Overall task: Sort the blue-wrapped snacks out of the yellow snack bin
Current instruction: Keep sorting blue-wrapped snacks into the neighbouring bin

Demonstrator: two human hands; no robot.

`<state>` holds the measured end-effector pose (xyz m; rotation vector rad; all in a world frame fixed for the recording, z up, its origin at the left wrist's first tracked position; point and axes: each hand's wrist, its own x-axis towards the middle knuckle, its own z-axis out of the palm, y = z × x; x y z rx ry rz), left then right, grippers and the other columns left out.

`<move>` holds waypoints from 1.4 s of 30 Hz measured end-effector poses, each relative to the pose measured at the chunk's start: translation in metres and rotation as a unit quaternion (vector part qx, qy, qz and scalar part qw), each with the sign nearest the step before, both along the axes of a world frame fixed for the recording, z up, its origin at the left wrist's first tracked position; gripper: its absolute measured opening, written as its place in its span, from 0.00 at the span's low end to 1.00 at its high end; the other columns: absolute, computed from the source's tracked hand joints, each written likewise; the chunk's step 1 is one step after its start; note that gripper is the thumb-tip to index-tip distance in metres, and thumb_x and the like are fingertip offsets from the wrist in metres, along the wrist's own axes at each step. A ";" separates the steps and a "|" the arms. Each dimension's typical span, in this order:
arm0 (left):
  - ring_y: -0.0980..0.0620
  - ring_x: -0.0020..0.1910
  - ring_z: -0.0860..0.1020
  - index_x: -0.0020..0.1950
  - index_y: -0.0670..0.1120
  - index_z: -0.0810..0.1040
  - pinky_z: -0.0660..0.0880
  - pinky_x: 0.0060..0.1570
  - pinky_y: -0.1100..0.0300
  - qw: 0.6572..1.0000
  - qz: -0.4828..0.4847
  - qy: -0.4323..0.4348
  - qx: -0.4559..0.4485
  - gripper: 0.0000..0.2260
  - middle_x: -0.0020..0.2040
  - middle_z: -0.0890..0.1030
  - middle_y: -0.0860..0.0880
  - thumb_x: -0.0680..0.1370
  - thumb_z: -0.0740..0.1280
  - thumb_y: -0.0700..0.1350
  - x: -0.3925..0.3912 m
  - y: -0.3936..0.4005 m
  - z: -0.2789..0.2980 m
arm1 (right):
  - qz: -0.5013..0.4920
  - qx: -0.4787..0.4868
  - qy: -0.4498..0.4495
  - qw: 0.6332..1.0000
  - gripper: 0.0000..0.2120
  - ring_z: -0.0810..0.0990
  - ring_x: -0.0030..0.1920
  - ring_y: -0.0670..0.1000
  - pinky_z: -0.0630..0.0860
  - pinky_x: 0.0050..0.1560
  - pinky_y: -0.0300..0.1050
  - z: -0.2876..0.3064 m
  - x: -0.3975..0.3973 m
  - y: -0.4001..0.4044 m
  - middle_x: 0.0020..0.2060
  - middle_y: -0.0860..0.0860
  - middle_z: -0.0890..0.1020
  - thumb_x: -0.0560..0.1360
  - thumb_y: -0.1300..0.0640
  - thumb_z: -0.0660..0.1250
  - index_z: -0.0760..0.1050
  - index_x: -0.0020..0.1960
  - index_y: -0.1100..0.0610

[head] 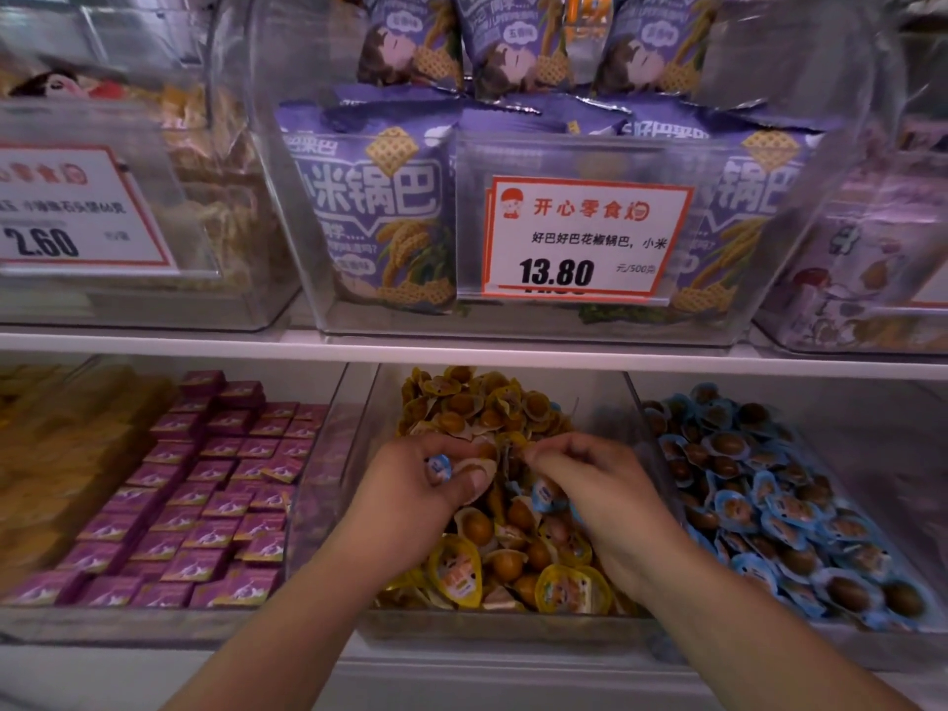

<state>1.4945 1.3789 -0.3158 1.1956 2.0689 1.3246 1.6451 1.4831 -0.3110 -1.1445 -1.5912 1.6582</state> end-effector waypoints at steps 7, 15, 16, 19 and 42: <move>0.63 0.41 0.81 0.42 0.52 0.82 0.74 0.41 0.70 0.994 -0.009 -0.043 0.100 0.07 0.40 0.84 0.60 0.74 0.75 0.40 0.007 0.001 0.009 | 0.040 -0.132 0.072 0.988 0.09 0.72 0.25 0.51 0.59 0.21 0.37 0.018 0.008 -0.007 0.31 0.56 0.75 0.79 0.56 0.67 0.81 0.47 0.62; 0.49 0.53 0.77 0.55 0.55 0.80 0.75 0.50 0.53 0.938 0.017 0.343 -0.048 0.15 0.52 0.79 0.51 0.76 0.65 0.63 0.024 0.037 -0.005 | 0.021 -0.065 0.112 0.991 0.09 0.82 0.33 0.55 0.67 0.22 0.42 0.047 0.039 -0.002 0.36 0.60 0.83 0.79 0.65 0.64 0.83 0.48 0.63; 0.47 0.55 0.76 0.57 0.55 0.78 0.74 0.52 0.52 0.913 0.025 0.392 -0.113 0.19 0.54 0.77 0.49 0.76 0.61 0.66 0.027 0.044 -0.007 | 0.035 -0.057 0.096 0.993 0.09 0.80 0.31 0.53 0.68 0.23 0.42 0.048 0.042 -0.003 0.39 0.61 0.83 0.78 0.66 0.64 0.83 0.49 0.62; 0.45 0.60 0.73 0.60 0.53 0.74 0.69 0.58 0.50 0.879 0.040 0.426 -0.211 0.22 0.58 0.75 0.47 0.76 0.61 0.67 0.028 0.058 -0.015 | 0.085 -0.038 0.036 0.995 0.11 0.77 0.29 0.50 0.73 0.29 0.42 0.045 0.049 -0.005 0.46 0.58 0.84 0.80 0.66 0.63 0.83 0.53 0.56; 0.62 0.65 0.73 0.69 0.67 0.63 0.71 0.64 0.62 0.983 -0.118 0.048 0.132 0.24 0.64 0.74 0.59 0.77 0.66 0.50 0.081 0.026 0.021 | 0.136 -0.246 0.209 0.937 0.20 0.83 0.53 0.54 0.76 0.48 0.49 0.050 0.046 -0.010 0.57 0.59 0.84 0.77 0.42 0.65 0.81 0.61 0.54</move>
